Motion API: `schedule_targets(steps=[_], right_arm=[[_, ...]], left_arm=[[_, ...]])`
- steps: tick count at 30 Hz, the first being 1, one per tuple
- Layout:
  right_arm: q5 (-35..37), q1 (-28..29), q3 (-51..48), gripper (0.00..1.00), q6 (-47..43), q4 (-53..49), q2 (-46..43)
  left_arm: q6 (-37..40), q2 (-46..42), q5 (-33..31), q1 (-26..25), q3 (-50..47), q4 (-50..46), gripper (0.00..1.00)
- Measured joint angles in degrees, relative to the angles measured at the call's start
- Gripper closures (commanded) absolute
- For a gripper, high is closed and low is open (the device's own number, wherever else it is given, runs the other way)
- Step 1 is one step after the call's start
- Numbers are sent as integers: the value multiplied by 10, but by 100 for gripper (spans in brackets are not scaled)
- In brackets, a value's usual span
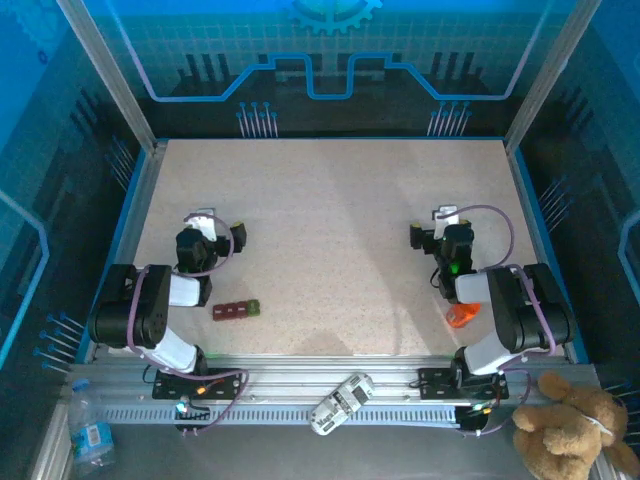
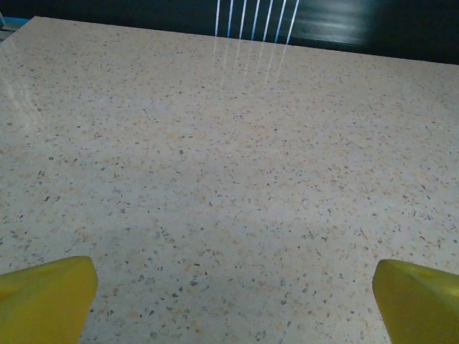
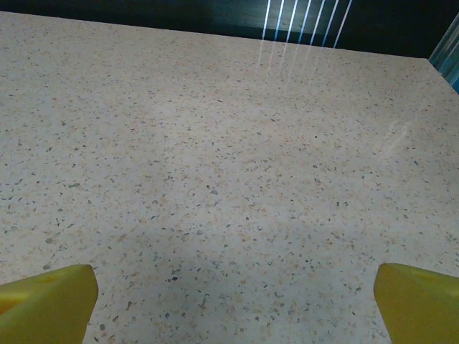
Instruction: Sort the pills into containers
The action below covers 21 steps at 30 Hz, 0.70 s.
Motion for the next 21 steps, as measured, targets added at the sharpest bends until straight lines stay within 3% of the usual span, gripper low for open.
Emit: schedule_targets(steps=[21], right_arm=[[0,0,0,0,0,0,0]], left_arm=[[1,0,-7,-9,6,-17,1]])
